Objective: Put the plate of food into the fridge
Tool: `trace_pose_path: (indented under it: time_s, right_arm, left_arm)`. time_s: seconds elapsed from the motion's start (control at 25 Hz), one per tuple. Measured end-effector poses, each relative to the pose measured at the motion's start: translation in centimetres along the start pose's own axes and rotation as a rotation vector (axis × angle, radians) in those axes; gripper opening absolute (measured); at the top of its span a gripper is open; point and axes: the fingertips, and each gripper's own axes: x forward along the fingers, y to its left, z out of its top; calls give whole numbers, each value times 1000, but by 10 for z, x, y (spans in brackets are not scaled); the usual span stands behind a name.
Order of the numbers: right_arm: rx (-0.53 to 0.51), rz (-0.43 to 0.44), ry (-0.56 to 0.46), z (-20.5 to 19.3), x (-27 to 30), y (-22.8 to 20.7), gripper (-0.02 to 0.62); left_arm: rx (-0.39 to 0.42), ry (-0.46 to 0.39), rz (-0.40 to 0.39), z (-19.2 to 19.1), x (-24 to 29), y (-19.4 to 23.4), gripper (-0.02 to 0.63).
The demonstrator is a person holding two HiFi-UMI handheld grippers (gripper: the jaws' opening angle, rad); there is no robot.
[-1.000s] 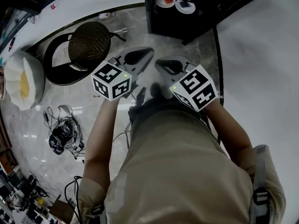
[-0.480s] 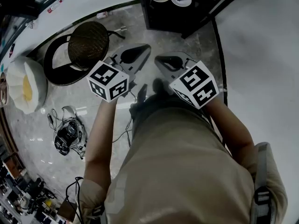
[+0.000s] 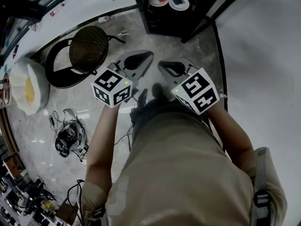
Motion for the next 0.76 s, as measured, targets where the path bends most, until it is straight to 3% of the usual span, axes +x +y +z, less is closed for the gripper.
trace_pose_path:
  time_s: [0.76]
  right_arm:
    - [167,-169,-91,-51,-124,-86,23]
  left_arm:
    - [28,-2,21,21,75,-95,11]
